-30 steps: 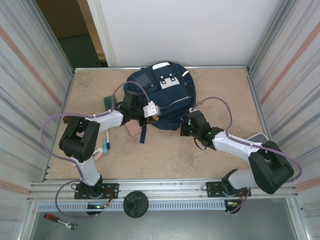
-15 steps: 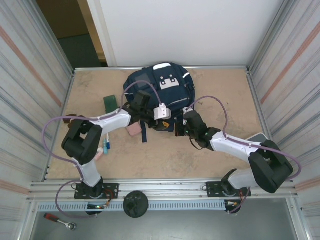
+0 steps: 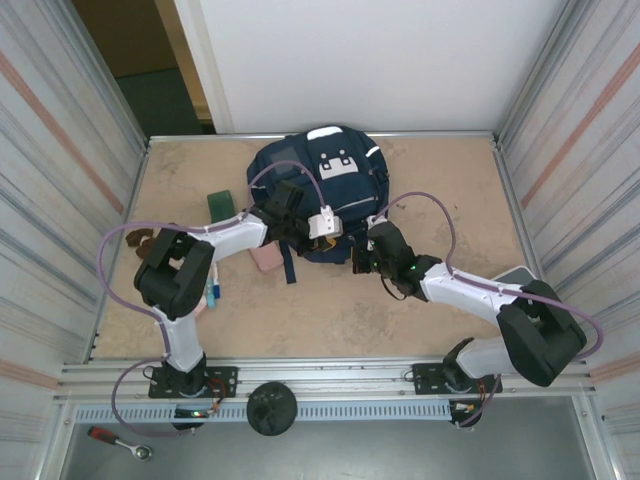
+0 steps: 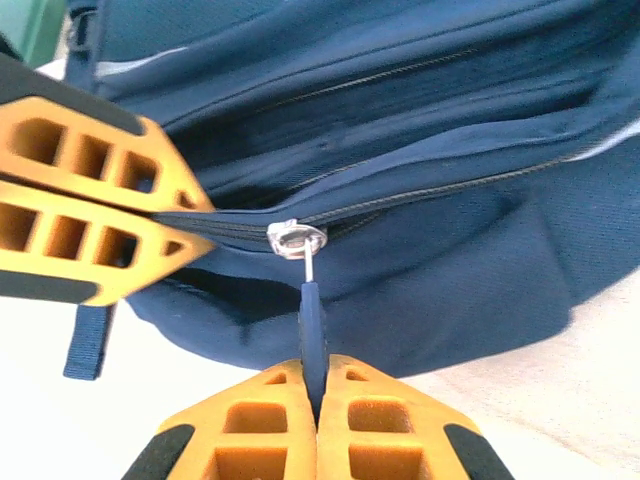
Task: Pack books, pencil case, and school supplies into a backpack
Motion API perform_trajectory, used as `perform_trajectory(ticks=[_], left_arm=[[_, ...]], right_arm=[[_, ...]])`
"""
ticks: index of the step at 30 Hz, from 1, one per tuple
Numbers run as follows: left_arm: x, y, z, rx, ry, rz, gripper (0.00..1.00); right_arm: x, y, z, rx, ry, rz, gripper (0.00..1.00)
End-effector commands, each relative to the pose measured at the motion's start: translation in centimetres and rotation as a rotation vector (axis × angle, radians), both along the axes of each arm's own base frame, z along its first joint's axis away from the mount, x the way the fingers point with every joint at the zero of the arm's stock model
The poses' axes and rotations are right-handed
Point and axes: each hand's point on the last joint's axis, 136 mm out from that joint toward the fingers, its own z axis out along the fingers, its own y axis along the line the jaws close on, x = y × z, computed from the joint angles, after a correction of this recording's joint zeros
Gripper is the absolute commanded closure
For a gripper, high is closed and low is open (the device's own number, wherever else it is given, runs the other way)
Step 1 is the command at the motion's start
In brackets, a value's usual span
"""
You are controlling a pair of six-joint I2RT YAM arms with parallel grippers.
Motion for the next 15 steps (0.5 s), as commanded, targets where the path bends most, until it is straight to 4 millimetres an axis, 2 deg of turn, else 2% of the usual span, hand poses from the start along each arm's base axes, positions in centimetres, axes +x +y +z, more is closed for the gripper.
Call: perform_trajectory(ticks=[1, 2, 4, 9, 11, 15], left_arm=[[0.9, 2.3, 1.9, -0.040, -0.029, 0.042, 0.95], [1.1, 2.8, 2.3, -0.055, -0.035, 0.051, 0.95], [1.5, 3.9, 2.6, -0.071, -0.044, 0.079, 0.95], [3.0, 6.6, 1.7, -0.023, -0.084, 0.168, 0.90], [3.1, 7.0, 1.5, 0.001, -0.102, 0.183, 0.76], [1.2, 5.2, 2.1, 0.003, -0.119, 0.118, 0.55]], right_arm=[[1.2, -4.5, -1.0, -0.095, 0.043, -0.157, 1.00], [1.4, -5.3, -1.3, -0.098, 0.058, -0.181, 1.00], [1.6, -5.7, -1.2, -0.091, 0.060, -0.191, 1.00], [1.7, -2.9, -0.2, -0.029, 0.020, -0.113, 1.00], [1.6, -1.4, 0.3, -0.006, 0.000, -0.069, 1.00], [1.4, 1.0, 1.6, 0.045, -0.039, -0.005, 1.00]])
